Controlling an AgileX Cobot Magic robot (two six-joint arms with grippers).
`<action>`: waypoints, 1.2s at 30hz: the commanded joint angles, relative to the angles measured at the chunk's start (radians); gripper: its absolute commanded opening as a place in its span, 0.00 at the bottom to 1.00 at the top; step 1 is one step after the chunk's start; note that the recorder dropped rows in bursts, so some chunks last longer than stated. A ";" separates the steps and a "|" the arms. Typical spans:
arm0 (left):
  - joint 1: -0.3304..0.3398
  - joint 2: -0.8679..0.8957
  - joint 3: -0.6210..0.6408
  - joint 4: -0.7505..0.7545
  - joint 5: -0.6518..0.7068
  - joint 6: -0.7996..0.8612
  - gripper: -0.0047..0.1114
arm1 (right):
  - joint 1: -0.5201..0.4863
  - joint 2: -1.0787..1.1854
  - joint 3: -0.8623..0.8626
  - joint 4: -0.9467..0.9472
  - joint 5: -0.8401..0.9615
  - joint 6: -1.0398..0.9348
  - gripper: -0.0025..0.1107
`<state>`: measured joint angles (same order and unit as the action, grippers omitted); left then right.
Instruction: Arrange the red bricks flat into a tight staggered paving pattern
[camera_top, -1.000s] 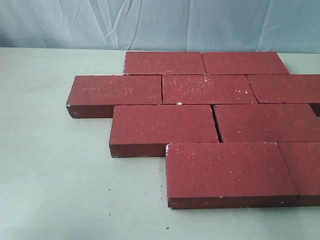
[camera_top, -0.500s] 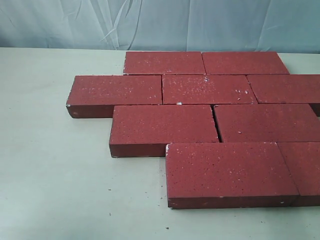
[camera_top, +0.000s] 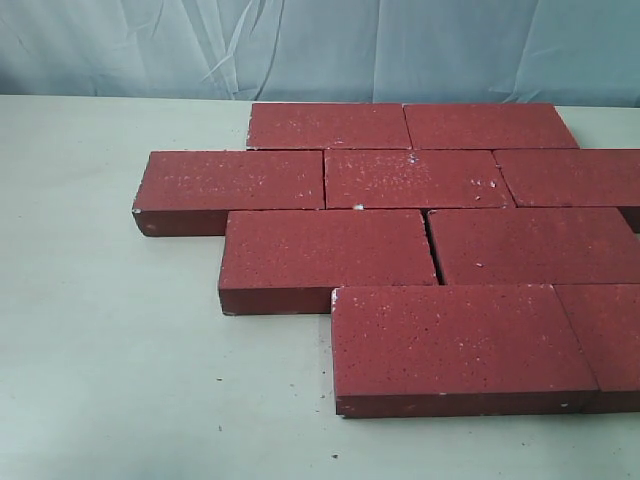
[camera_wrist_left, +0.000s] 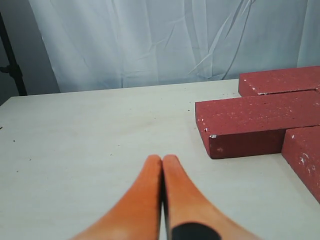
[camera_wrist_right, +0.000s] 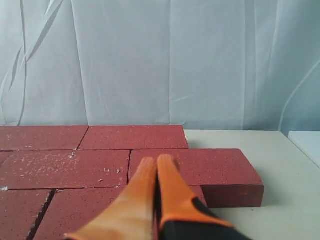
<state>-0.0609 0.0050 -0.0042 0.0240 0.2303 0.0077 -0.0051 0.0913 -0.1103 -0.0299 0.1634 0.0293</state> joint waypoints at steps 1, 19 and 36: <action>-0.002 -0.005 0.004 -0.006 -0.005 0.000 0.04 | -0.005 -0.078 0.062 -0.009 -0.002 0.005 0.01; -0.002 -0.005 0.004 -0.006 -0.005 0.000 0.04 | -0.005 -0.091 0.110 -0.009 0.144 0.005 0.01; -0.002 -0.005 0.004 -0.004 -0.005 0.000 0.04 | -0.005 -0.091 0.110 -0.009 0.160 0.005 0.01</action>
<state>-0.0609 0.0050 -0.0042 0.0240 0.2303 0.0077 -0.0051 0.0080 -0.0019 -0.0316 0.3222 0.0357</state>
